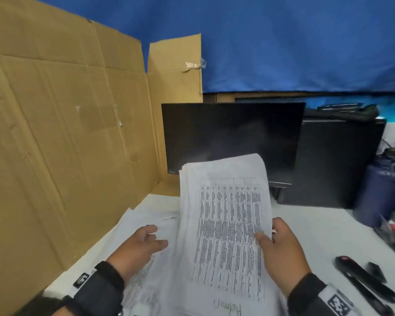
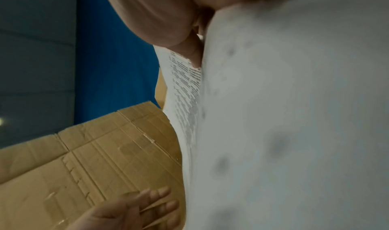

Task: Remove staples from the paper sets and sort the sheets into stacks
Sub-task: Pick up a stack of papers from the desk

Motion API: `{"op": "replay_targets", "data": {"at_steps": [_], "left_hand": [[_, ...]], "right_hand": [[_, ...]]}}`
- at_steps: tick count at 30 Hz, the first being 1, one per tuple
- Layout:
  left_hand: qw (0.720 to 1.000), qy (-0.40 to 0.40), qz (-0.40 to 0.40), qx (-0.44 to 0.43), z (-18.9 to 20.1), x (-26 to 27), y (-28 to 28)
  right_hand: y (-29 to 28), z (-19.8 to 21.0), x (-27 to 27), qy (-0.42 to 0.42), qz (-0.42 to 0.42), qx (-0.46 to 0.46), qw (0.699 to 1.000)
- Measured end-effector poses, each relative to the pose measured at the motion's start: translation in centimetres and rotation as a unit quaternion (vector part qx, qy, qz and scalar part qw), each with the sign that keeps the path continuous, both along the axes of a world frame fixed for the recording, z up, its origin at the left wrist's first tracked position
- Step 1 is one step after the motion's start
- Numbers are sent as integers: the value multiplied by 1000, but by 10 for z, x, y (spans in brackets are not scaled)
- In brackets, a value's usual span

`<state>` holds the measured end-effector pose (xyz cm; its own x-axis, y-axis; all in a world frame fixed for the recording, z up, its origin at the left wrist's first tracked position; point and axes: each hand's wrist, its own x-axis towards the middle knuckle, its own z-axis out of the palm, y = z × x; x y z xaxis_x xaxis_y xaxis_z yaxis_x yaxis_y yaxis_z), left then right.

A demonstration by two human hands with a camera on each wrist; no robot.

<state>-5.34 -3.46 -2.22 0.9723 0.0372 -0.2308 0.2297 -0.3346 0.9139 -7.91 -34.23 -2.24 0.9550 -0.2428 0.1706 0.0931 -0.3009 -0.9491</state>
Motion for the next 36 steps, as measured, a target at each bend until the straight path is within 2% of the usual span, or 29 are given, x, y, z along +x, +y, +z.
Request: {"op": "replay_targets", "data": {"at_steps": [4, 6, 11, 13, 16, 20, 25, 28, 30, 32, 34, 36], "left_hand": [[999, 3, -19, 28, -5, -2, -23], [998, 7, -25, 52, -10, -1, -30], [978, 61, -32, 199, -9, -7, -38], [956, 77, -86, 269, -6, -11, -39], [893, 83, -180, 403, -3, -12, -37], [823, 83, -202, 524, -12, -13, -34], [799, 73, -158, 575, -20, -27, -23], [817, 35, -161, 552, -8, -29, -24], [863, 6, -185, 469, -5, -21, -24], [907, -24, -164, 386, -7, 0, -24], [928, -15, -122, 352, -10, 33, -27], [939, 39, -88, 329, -16, 66, -36]], "right_hand": [[2, 9, -8, 4, 13, 85, 996], [10, -3, 0, 38, 15, 68, 997], [15, -56, 22, 152, 20, -13, 988], [7, -69, 28, 172, 7, -44, 984], [-12, -74, 39, 169, -24, -69, 983], [-40, -61, 36, 127, -62, -15, 990], [-79, -57, 31, 79, -110, 64, 989], [-95, -50, 25, 69, -139, 94, 983], [-103, -45, 20, 56, -149, 114, 981], [-111, -43, 13, 52, -158, 136, 977], [-117, -45, 6, 52, -161, 147, 975], [-121, -49, 0, 58, -168, 154, 972]]}}
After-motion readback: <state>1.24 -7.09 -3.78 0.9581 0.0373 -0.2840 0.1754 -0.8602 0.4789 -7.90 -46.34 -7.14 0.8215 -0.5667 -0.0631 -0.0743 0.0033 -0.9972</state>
